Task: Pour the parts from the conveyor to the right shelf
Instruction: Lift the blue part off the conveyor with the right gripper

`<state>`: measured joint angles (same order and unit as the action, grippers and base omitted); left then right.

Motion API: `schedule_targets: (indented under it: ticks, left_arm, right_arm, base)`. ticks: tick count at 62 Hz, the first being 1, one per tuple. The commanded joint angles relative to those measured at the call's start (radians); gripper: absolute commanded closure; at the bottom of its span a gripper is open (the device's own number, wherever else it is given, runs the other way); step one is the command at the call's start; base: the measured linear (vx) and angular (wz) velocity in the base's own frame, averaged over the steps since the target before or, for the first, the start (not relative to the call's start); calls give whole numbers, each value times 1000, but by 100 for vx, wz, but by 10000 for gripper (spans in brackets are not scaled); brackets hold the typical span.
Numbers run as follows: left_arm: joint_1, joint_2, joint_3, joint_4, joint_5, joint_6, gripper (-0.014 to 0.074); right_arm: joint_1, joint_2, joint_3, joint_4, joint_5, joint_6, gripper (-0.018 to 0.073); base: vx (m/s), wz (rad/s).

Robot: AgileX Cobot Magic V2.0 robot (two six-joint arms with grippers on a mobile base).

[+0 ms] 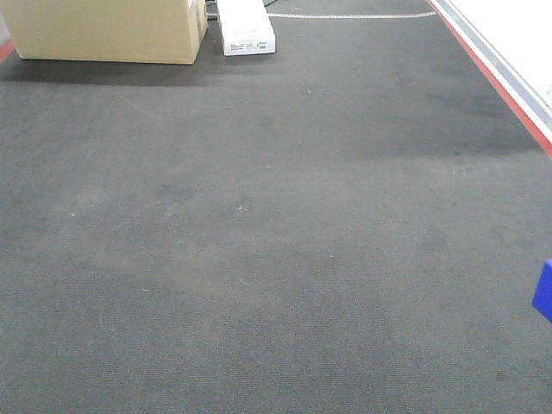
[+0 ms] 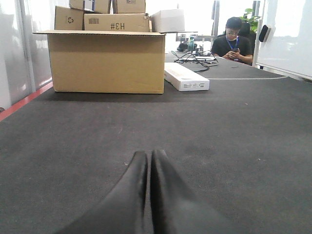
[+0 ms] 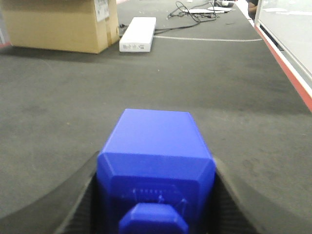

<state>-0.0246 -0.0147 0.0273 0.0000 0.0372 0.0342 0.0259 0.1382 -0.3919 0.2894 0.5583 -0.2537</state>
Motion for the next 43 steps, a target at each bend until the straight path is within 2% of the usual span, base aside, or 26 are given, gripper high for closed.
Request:
schedule_targets:
  ticks: [1, 43]
  left_arm:
    - [-1, -13, 31, -6, -77, -9, 602]
    - [-1, -13, 31, -6, -77, -9, 602]
  right_arm:
    - [0, 12, -24, -8, -71, -7, 564]
    - [0, 12, -24, -6, -72, -7, 564]
  base:
    - [0, 0]
    - [0, 0]
